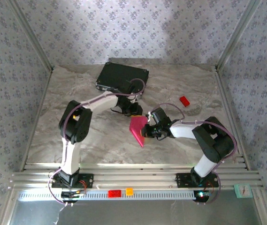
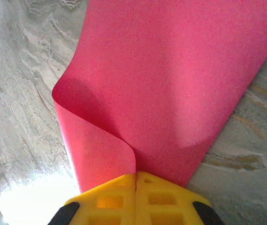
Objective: Fold a paper plane with a square sheet of paper (pick it up from the middle)
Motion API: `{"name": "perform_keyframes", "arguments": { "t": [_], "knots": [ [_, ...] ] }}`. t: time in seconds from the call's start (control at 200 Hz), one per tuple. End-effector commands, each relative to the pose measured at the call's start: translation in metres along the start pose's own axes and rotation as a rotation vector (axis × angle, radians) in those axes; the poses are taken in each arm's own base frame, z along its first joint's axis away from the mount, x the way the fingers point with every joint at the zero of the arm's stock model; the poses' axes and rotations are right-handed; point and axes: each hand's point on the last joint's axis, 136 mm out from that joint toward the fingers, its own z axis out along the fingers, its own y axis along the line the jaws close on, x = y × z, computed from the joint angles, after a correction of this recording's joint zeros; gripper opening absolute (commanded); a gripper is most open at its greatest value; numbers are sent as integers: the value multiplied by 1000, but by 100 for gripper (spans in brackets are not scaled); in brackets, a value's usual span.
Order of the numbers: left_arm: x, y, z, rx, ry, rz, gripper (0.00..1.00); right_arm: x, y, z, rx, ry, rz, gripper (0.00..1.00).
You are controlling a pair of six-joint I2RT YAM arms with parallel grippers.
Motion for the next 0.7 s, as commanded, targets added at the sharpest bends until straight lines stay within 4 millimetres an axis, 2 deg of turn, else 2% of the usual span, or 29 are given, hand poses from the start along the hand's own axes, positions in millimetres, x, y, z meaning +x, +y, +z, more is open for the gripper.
{"name": "perform_keyframes", "arguments": {
  "t": [0.0,0.105,0.18,0.305,0.415,0.53,0.695],
  "knots": [
    [2,6,-29,14,-86,-65,24,17,-18,7,67,45,28,0],
    [19,8,-35,91,-90,-114,19,19,-19,7,72,48,28,0],
    [32,3,-36,155,-68,-131,16,19,-20,6,75,45,30,0],
    [50,-7,-29,278,-28,-188,11,20,-21,6,77,47,34,0],
    [64,-7,-17,318,-5,-238,9,21,-22,7,77,46,38,0],
    [72,-7,-6,339,14,-273,8,21,-22,8,77,46,42,0],
    [73,-10,0,357,16,-286,8,21,-22,7,78,48,42,0]
  ]
}}
